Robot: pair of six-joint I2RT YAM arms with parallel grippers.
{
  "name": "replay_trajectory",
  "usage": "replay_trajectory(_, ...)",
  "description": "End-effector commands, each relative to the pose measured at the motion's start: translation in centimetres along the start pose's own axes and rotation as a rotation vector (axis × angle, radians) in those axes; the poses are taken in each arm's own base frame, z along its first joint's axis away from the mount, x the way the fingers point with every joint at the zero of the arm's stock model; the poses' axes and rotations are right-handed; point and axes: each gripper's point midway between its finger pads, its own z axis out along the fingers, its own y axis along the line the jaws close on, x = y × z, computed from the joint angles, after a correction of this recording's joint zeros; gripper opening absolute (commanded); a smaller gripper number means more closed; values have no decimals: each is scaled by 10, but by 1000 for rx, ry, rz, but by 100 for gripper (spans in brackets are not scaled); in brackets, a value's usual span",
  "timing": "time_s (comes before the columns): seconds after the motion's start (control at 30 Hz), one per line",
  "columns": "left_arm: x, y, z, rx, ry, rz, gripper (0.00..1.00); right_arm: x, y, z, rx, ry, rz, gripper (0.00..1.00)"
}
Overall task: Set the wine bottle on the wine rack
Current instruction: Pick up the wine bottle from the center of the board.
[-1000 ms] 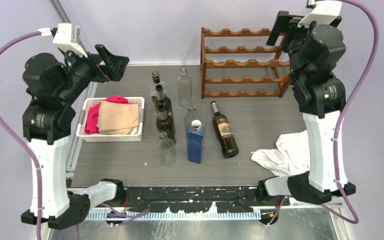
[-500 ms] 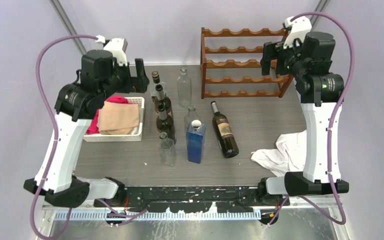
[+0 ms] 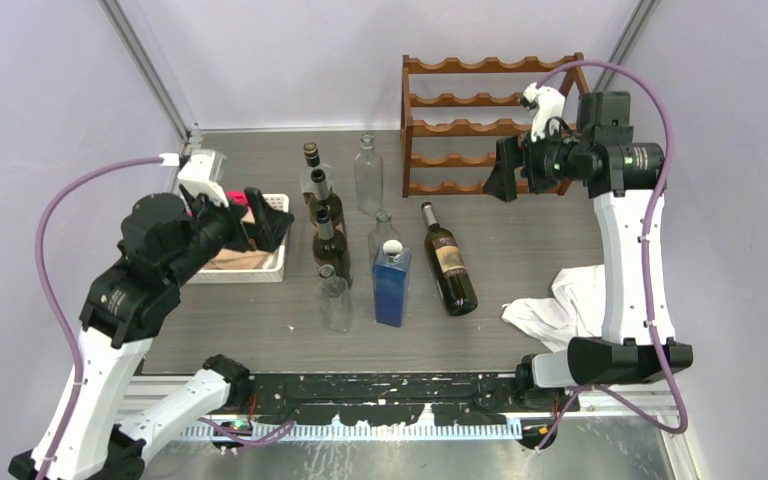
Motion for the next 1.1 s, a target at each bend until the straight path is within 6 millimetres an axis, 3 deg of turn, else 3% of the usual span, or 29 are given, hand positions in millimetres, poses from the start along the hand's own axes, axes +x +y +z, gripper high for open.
replay_trajectory(0.0, 16, -13, -8, 102, -24, -31, 99, 20, 27, -16, -72, -29, -22, 100)
replay_trajectory(0.1, 36, -16, -18, 152, -28, -65, 98, 49, 28, -6, -82, 15, 1, 100)
replay_trajectory(0.23, 59, -22, -28, 216, -23, -115, 97, 90, 33, 22, -152, 78, 62, 100)
replay_trajectory(0.47, 80, -11, -35, 199, -91, -217, 96, 148, 26, 106, -24, 206, 118, 100)
replay_trajectory(0.57, 83, -4, -39, 176, -118, -235, 96, 160, 23, 136, 62, 230, 136, 100)
replay_trajectory(0.73, 92, 6, -40, 130, -112, -234, 96, 172, 4, 166, 195, 265, 211, 100)
replay_trajectory(1.07, 81, -3, -37, 201, -203, -197, 96, 212, 23, 207, 189, 403, 180, 100)
